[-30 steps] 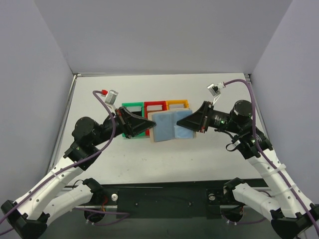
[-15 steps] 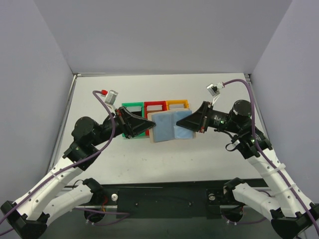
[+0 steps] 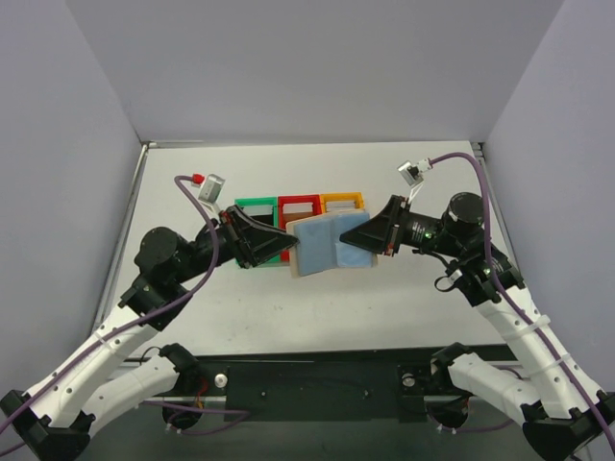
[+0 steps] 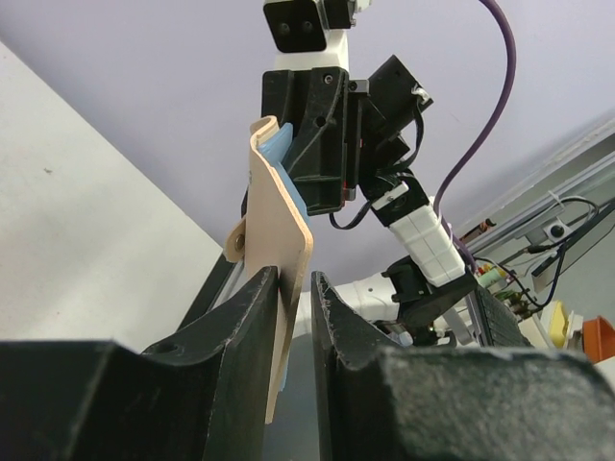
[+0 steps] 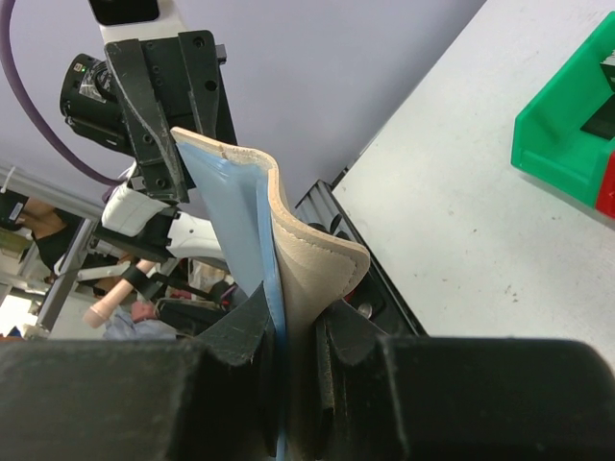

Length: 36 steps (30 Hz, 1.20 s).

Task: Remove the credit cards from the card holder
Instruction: Remove the credit card from the card holder.

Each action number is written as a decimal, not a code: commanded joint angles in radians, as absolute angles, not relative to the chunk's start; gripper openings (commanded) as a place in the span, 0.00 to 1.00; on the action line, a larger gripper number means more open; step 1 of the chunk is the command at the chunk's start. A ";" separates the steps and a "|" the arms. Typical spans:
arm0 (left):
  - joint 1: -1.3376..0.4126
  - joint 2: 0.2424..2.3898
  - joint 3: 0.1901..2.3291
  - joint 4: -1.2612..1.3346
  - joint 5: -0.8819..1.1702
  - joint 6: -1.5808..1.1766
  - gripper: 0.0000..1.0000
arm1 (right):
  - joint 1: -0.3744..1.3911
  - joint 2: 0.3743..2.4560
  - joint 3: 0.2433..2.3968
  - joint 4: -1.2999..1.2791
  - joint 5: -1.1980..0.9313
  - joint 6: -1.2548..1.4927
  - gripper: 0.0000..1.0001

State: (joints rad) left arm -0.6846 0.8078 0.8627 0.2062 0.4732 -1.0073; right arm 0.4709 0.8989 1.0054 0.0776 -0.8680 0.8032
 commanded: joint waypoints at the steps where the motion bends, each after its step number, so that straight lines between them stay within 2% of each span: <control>1: -0.684 0.790 0.897 0.258 0.483 -1.005 0.31 | 0.466 0.899 1.006 0.124 -0.873 0.795 0.00; 3: -0.683 0.792 0.896 0.256 0.483 -1.005 0.30 | 0.466 0.899 1.006 0.126 -0.874 0.798 0.00; 6: -0.683 0.795 0.894 0.258 0.480 -1.006 0.18 | 0.466 0.897 1.011 0.127 -0.876 0.799 0.00; 9: -0.683 0.799 0.896 0.255 0.477 -1.003 0.18 | 0.468 0.896 1.015 0.127 -0.876 0.804 0.00; 12: -0.686 0.807 0.897 0.250 0.477 -1.005 0.26 | 0.469 0.893 1.020 0.126 -0.882 0.807 0.00; 15: -0.686 0.816 0.899 0.252 0.479 -1.005 0.29 | 0.472 0.891 1.023 0.121 -0.881 0.805 0.00; 19: -0.687 0.825 0.905 0.256 0.482 -1.005 0.29 | 0.472 0.890 1.029 0.112 -0.882 0.799 0.00; 22: -0.686 0.825 0.902 0.261 0.485 -1.002 0.20 | 0.474 0.890 1.032 0.104 -0.877 0.795 0.00; 23: -0.687 0.824 0.902 0.262 0.485 -1.003 0.10 | 0.472 0.891 1.032 0.104 -0.879 0.793 0.00; 25: -0.686 0.821 0.900 0.261 0.485 -1.002 0.00 | 0.472 0.891 1.031 0.103 -0.876 0.788 0.00; 28: -0.684 0.812 0.907 0.238 0.474 -1.002 0.00 | 0.471 0.900 1.026 0.094 -0.871 0.775 0.00; 30: -0.686 0.807 0.925 0.203 0.462 -0.991 0.00 | 0.469 0.908 1.023 0.077 -0.861 0.759 0.10; 31: -0.686 0.807 0.946 0.158 0.454 -0.968 0.00 | 0.469 0.908 1.029 0.048 -0.853 0.741 0.28; 33: -0.686 0.818 1.003 0.045 0.428 -0.924 0.00 | 0.471 0.911 1.048 0.003 -0.827 0.710 0.43; 35: -0.686 0.836 1.064 -0.099 0.382 -0.872 0.00 | 0.472 0.911 1.078 -0.082 -0.784 0.666 0.53; 36: -0.686 0.847 1.080 -0.132 0.349 -0.861 0.00 | 0.472 0.907 1.103 -0.112 -0.746 0.651 0.55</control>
